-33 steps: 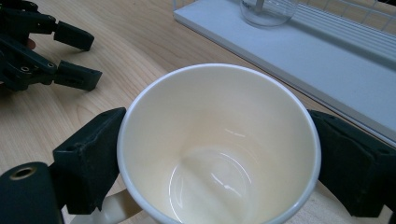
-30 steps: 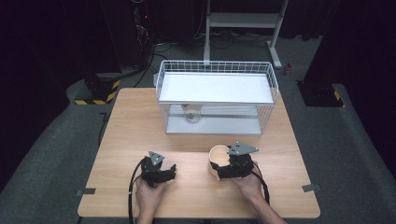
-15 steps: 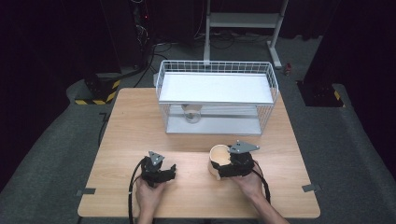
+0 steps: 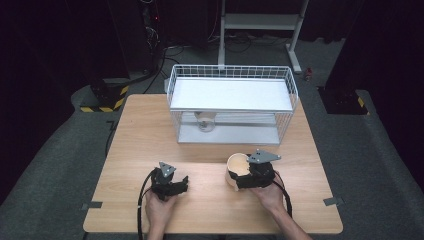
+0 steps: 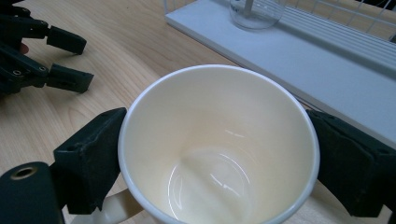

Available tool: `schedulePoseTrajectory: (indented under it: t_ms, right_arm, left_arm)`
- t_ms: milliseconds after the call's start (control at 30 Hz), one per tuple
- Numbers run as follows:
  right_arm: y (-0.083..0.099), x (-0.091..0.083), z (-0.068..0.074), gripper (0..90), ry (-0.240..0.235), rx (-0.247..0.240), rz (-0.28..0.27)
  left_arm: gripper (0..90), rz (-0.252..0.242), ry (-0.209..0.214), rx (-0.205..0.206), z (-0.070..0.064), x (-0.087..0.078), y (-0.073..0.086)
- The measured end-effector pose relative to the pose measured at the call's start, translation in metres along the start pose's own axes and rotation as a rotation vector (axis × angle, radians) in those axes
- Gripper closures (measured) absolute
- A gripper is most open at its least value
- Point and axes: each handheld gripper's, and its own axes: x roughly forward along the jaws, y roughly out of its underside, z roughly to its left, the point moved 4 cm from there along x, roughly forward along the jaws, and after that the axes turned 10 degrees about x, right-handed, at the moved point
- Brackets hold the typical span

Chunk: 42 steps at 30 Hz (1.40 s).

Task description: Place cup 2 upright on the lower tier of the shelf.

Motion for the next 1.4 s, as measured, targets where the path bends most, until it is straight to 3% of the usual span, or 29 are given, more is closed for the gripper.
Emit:
schedulePoseTrajectory:
  t_ms: [633,1100,1267,1400]
  right_arm:
    - [-0.007,-0.012,-0.024,9.9,0.04,0.04,-0.003]
    - [-0.023,-0.018,-0.043,9.9,0.052,0.064,-0.018]
    - [-0.03,-0.016,-0.051,9.9,0.046,0.101,-0.015]
    - [-0.035,-0.014,-0.051,9.9,0.057,0.087,-0.017]
  left_arm:
    - [18.9,0.002,0.0,-0.002,0.0,0.0,0.0]
    - [19.4,0.002,0.003,-0.002,0.001,0.0,0.0]
    - [19.5,0.002,0.002,-0.003,0.001,0.0,0.0]
    - [19.5,0.003,0.004,0.001,0.001,0.0,0.0]
